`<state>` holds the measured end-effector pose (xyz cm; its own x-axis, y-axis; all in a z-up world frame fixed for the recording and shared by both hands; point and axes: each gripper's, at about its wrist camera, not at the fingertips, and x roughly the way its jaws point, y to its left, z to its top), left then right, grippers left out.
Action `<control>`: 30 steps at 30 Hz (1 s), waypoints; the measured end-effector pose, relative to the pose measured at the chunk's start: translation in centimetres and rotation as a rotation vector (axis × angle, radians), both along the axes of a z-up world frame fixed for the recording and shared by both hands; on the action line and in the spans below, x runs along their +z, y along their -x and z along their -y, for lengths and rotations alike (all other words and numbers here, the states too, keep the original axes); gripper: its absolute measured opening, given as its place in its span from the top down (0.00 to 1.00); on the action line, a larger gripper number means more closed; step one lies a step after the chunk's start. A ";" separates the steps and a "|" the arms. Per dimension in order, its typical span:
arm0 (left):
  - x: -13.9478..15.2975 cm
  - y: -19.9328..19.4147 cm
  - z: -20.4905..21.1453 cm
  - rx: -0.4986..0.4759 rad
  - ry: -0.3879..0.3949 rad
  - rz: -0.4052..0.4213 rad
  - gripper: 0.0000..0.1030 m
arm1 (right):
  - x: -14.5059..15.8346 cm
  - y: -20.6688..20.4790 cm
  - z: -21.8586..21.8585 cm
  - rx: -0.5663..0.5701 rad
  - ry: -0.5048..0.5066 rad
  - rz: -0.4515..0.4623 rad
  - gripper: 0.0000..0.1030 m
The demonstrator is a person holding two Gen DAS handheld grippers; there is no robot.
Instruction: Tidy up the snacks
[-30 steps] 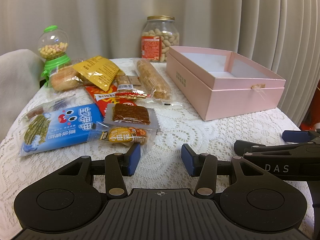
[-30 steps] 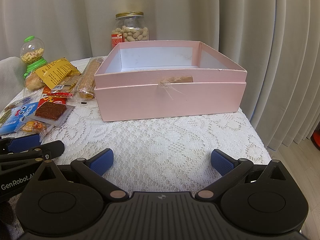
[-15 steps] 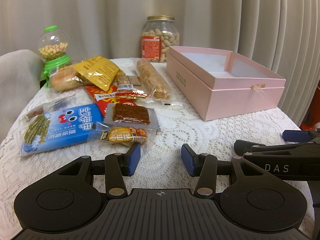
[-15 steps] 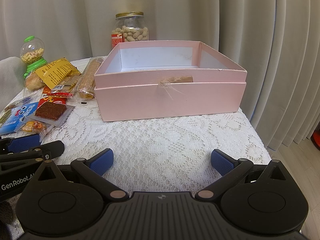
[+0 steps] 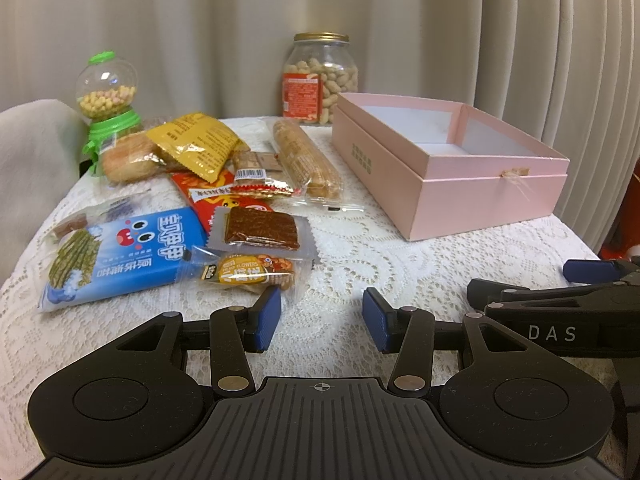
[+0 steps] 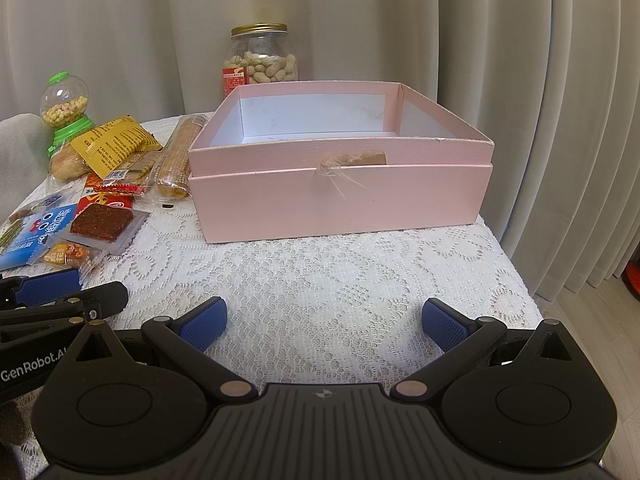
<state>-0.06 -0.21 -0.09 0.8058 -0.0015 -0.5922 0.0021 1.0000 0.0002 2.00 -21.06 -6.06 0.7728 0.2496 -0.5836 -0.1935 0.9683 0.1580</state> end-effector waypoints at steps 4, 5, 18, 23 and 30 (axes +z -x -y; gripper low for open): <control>0.2 0.1 -0.1 -0.031 -0.005 -0.005 0.51 | 0.6 -0.8 0.1 0.002 -0.007 -0.053 0.00; 0.3 0.0 -0.4 -0.042 0.006 -0.011 0.52 | 1.0 -1.7 0.0 0.015 0.009 -0.095 0.00; 5.6 0.4 -6.5 -0.175 0.117 -0.035 0.60 | 1.3 -2.2 -1.2 -0.078 0.024 -0.184 0.00; 5.3 -0.5 -10.1 -0.109 0.127 -0.048 0.60 | 1.5 -2.5 -1.1 -0.052 0.034 -0.195 0.00; 6.8 -2.5 -16.2 0.035 0.141 0.017 0.60 | 4.1 -5.5 -2.0 0.063 0.053 -0.135 0.09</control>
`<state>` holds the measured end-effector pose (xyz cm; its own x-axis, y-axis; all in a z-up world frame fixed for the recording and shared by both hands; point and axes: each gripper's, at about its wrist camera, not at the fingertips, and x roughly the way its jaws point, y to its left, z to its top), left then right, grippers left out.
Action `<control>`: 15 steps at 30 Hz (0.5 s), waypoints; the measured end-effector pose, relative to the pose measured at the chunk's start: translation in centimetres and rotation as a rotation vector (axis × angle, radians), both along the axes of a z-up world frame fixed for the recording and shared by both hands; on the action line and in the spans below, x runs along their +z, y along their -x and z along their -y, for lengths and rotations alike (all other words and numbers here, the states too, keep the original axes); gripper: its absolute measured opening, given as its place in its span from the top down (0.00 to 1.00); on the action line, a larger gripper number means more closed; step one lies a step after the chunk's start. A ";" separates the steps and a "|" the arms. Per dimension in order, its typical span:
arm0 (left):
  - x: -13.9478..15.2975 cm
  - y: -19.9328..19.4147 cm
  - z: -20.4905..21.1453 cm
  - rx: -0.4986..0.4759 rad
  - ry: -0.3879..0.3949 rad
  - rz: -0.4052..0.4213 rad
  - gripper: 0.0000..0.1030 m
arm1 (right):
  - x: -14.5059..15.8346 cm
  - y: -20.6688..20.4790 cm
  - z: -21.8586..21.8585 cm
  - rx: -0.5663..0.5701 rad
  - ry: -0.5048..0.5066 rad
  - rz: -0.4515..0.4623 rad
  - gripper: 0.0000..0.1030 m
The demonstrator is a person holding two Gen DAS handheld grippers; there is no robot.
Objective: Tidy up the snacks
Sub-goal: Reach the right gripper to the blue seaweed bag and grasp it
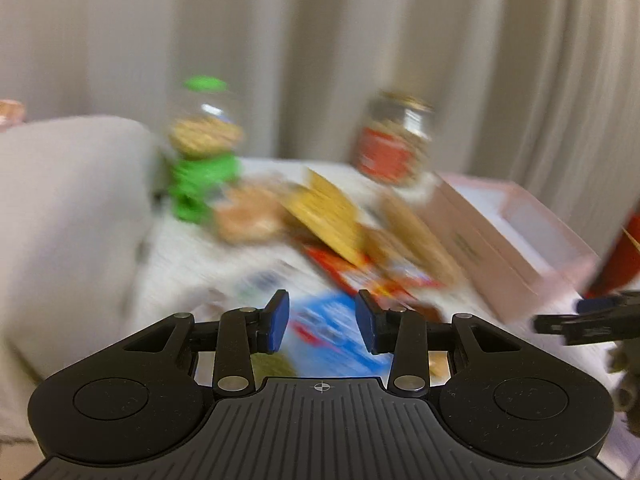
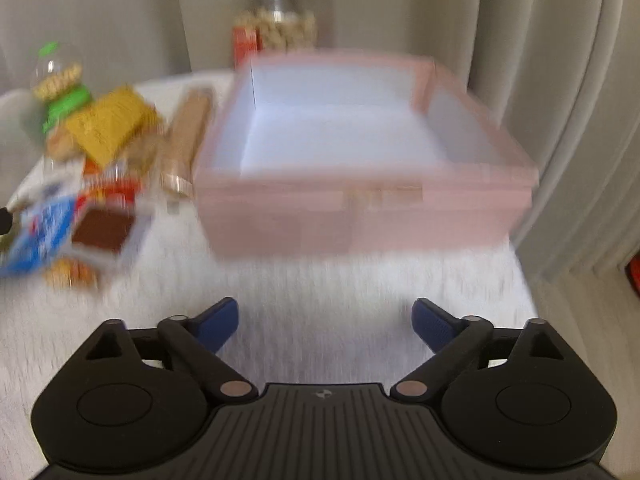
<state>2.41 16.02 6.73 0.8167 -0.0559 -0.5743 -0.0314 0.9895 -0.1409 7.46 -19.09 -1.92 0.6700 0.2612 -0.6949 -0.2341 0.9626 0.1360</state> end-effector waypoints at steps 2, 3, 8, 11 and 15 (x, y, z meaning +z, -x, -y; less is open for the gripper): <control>0.2 -0.7 -2.2 0.075 0.003 -0.001 0.60 | 0.8 -1.3 -0.5 0.013 -0.033 0.011 0.08; 0.2 -1.2 -3.0 0.104 0.003 -0.006 0.60 | 1.0 -2.0 -0.9 0.022 -0.051 0.007 0.08; -1.3 -4.4 -4.7 0.089 -0.035 -0.071 0.59 | 0.9 -4.6 -3.4 0.006 -0.069 0.007 0.08; -2.4 -5.9 -4.7 0.049 -0.060 -0.097 0.59 | 0.4 -5.1 -4.3 0.039 -0.095 -0.032 0.08; -4.0 -7.0 -5.4 0.077 -0.050 -0.140 0.59 | 0.5 -3.9 -5.4 0.107 -0.101 -0.045 0.08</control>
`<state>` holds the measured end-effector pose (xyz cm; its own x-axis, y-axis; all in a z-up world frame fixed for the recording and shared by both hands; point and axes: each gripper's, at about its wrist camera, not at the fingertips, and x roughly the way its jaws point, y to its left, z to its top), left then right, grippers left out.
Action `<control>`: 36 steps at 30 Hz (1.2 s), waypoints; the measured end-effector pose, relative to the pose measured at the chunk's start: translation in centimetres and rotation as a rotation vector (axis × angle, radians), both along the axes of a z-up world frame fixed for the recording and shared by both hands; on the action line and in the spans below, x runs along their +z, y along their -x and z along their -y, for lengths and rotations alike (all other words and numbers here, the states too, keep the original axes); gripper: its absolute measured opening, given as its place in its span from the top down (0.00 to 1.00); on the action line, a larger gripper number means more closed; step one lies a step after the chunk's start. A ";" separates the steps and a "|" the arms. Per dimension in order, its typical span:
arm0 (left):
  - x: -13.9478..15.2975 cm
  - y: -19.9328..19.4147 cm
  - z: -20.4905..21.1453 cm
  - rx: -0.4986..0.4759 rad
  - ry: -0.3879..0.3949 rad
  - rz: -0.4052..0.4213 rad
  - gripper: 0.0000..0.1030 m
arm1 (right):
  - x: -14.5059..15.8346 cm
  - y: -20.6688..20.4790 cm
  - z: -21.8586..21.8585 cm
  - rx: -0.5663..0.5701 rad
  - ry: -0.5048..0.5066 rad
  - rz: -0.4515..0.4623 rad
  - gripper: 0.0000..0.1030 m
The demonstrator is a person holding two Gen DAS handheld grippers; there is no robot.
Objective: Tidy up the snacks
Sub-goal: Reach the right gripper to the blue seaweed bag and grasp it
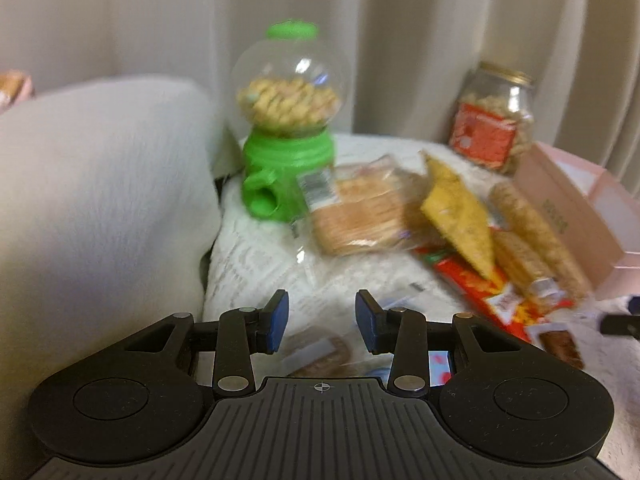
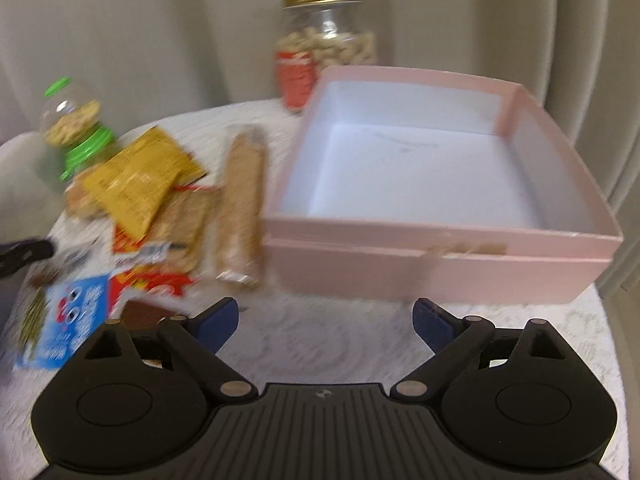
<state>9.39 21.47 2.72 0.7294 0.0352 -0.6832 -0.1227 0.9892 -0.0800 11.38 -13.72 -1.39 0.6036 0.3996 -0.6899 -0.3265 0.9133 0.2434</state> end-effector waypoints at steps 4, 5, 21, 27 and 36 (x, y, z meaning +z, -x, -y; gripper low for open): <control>-0.7 1.2 0.2 -0.035 0.081 -0.032 0.59 | 0.9 1.7 -0.8 0.075 -0.026 0.012 0.08; -0.8 1.8 0.4 -0.039 0.108 -0.040 0.59 | 1.1 2.3 -1.0 0.093 -0.023 0.020 0.08; 0.1 6.7 6.7 -0.183 0.325 -0.078 0.54 | 0.7 7.2 -0.2 -0.016 0.211 0.103 0.08; 1.8 7.3 5.6 -0.094 0.240 -0.021 0.54 | 2.3 10.0 0.1 0.096 0.010 0.019 0.08; 2.0 8.2 6.8 -0.124 0.193 -0.034 0.54 | 0.8 11.6 -6.3 0.309 0.053 -0.034 0.12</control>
